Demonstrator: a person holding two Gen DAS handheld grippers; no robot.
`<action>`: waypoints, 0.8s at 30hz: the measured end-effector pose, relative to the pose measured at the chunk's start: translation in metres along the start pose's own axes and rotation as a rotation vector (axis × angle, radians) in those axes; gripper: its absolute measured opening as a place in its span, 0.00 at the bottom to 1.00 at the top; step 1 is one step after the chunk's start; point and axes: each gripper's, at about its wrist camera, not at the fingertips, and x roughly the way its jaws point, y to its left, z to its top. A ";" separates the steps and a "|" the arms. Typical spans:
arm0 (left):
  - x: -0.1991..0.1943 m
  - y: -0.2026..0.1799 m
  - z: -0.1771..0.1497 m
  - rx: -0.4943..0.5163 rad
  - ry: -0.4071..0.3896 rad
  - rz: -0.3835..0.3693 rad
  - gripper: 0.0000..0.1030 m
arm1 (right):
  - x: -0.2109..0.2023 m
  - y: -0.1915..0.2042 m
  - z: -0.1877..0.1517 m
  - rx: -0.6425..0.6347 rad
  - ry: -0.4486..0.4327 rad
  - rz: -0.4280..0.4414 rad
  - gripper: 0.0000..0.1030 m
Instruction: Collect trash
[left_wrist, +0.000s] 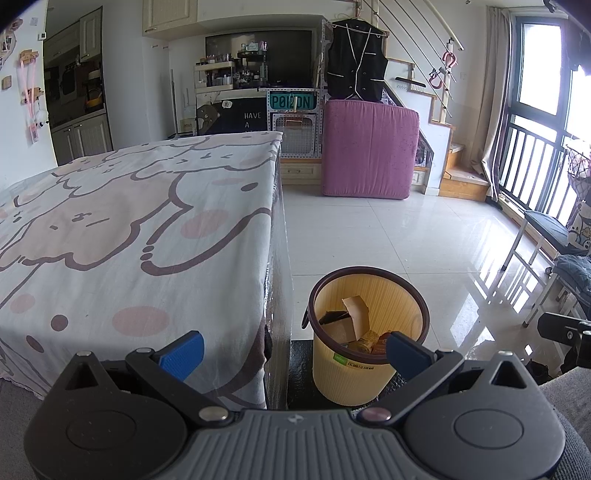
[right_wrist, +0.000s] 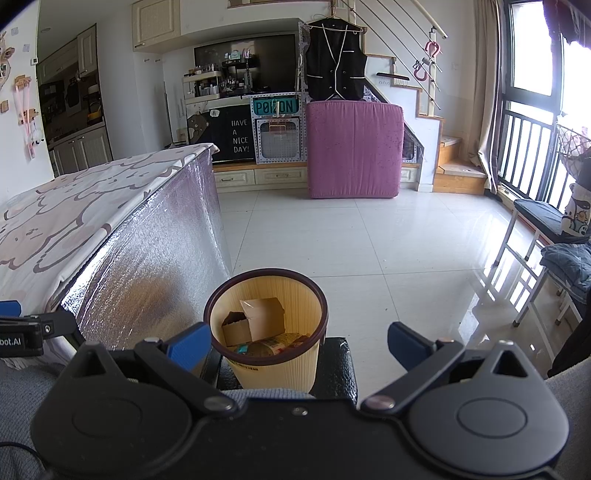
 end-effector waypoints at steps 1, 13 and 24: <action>0.000 0.000 0.000 0.000 0.000 0.000 1.00 | 0.000 0.000 0.000 0.000 0.000 0.000 1.00; -0.001 0.000 0.001 0.002 -0.001 0.000 1.00 | 0.000 -0.001 0.000 0.000 0.000 0.000 1.00; -0.002 -0.001 0.002 0.004 -0.001 0.000 1.00 | 0.000 -0.001 0.000 0.001 0.001 0.001 1.00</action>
